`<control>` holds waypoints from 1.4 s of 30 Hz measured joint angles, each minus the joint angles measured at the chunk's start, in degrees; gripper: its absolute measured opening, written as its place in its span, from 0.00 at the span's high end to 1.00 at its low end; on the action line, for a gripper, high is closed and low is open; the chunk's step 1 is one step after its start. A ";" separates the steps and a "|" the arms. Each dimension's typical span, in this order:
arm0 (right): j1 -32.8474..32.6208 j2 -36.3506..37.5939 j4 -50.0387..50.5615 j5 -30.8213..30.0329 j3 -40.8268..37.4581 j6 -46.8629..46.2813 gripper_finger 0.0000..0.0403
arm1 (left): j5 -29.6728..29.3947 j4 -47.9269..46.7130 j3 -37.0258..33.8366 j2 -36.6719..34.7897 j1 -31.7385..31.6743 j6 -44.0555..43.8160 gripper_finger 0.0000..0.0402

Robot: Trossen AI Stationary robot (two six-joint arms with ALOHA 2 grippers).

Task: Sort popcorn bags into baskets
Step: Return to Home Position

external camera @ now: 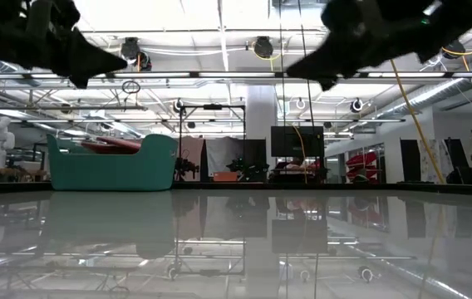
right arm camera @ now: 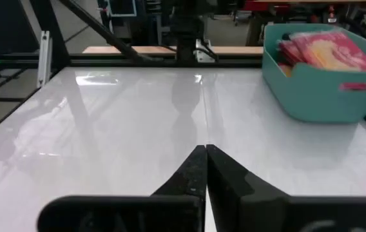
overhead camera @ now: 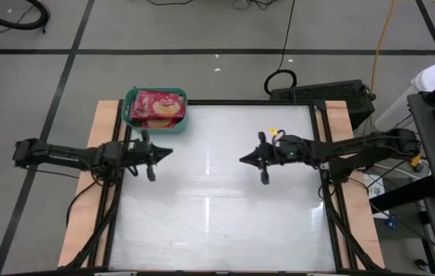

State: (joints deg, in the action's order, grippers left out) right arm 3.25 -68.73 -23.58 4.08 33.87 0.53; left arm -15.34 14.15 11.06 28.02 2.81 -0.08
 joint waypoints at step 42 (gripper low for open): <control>-0.13 61.29 18.79 -6.78 -31.52 -2.63 1.00 | -0.21 -5.78 -8.71 -18.02 0.17 1.48 0.99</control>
State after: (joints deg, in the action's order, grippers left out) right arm 3.12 -7.44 -4.78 -2.70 2.35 -2.10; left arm -15.56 8.36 2.35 10.00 2.98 1.40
